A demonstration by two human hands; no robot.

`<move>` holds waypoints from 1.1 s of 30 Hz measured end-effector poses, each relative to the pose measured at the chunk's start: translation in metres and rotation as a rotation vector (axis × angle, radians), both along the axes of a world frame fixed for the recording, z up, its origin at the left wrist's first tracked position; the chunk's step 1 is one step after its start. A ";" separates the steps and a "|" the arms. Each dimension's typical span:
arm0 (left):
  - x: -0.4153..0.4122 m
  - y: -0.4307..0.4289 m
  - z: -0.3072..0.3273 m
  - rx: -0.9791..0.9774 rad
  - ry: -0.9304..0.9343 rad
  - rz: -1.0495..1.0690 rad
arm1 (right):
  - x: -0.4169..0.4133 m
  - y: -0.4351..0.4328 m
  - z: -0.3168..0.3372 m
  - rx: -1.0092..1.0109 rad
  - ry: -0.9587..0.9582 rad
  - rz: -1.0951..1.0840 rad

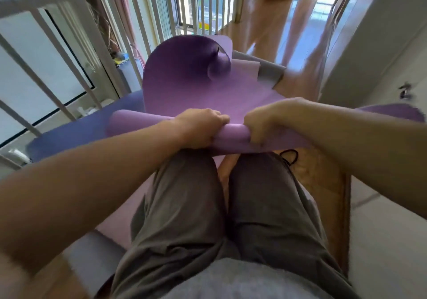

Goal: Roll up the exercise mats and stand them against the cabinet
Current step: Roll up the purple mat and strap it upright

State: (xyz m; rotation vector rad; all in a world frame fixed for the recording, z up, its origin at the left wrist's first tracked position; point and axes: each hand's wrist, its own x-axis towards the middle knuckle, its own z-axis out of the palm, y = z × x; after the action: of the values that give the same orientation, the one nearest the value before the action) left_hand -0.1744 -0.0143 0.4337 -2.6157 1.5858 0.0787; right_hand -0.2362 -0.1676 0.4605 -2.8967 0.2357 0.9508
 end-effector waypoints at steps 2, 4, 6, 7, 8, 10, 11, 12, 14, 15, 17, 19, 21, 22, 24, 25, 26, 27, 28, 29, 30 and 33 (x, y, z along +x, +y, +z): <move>-0.007 0.003 0.000 0.014 0.006 -0.030 | -0.007 0.004 0.000 -0.013 0.041 0.072; -0.018 0.006 0.000 0.061 0.018 -0.039 | -0.015 0.006 -0.003 -0.025 0.067 0.121; -0.029 0.009 0.001 0.107 0.011 -0.047 | -0.023 0.007 -0.007 -0.043 0.086 0.137; -0.034 0.011 0.001 0.114 -0.016 -0.061 | -0.027 0.008 -0.008 -0.040 0.101 0.140; -0.038 0.012 0.002 0.108 -0.055 -0.076 | -0.031 0.009 -0.009 -0.021 0.114 0.131; -0.043 0.017 0.008 0.056 -0.147 -0.097 | -0.038 0.007 -0.005 0.057 0.122 0.066; -0.045 0.019 0.012 0.024 -0.189 -0.103 | -0.042 0.006 -0.001 0.122 0.116 0.015; -0.045 0.022 0.016 -0.004 -0.222 -0.107 | -0.045 0.006 0.001 0.189 0.106 -0.030; -0.046 0.029 0.019 -0.044 -0.271 -0.120 | -0.050 0.008 0.003 0.245 0.056 -0.029; -0.047 0.033 0.016 -0.058 -0.292 -0.138 | -0.051 0.010 0.002 0.218 0.005 0.026; -0.050 0.040 0.008 -0.068 -0.340 -0.157 | -0.055 0.012 -0.009 0.124 -0.130 0.156; -0.053 0.041 -0.001 -0.033 -0.370 -0.125 | -0.063 0.009 -0.025 0.047 -0.237 0.209; -0.056 0.041 -0.011 0.055 -0.341 -0.081 | -0.075 0.002 -0.043 -0.056 -0.361 0.219; -0.057 0.040 -0.015 0.101 -0.288 -0.062 | -0.082 -0.001 -0.051 -0.100 -0.441 0.224; -0.059 0.040 -0.023 0.185 -0.131 -0.038 | -0.092 -0.005 -0.061 -0.118 -0.533 0.229; -0.061 0.040 -0.027 0.225 -0.055 -0.041 | -0.095 -0.005 -0.064 -0.102 -0.525 0.236; -0.062 0.041 -0.031 0.266 -0.002 -0.047 | -0.096 -0.005 -0.068 -0.088 -0.491 0.252; -0.063 0.040 -0.036 0.298 0.038 -0.046 | -0.096 -0.003 -0.071 -0.087 -0.455 0.274; -0.065 0.040 -0.040 0.301 0.078 -0.035 | -0.095 -0.001 -0.073 -0.090 -0.429 0.294; -0.067 0.039 -0.043 0.281 0.124 -0.016 | -0.094 0.000 -0.073 -0.089 -0.414 0.305; -0.069 0.038 -0.044 0.239 0.166 0.001 | -0.092 0.000 -0.071 -0.081 -0.392 0.297; -0.073 0.040 -0.044 0.057 0.102 -0.020 | -0.090 -0.003 -0.061 -0.043 -0.331 0.274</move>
State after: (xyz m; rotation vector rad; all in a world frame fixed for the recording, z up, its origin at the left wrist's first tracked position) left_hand -0.2476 0.0254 0.3895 -2.5911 1.6153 0.2563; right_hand -0.3257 -0.1701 0.3997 -3.1181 -0.1697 0.4797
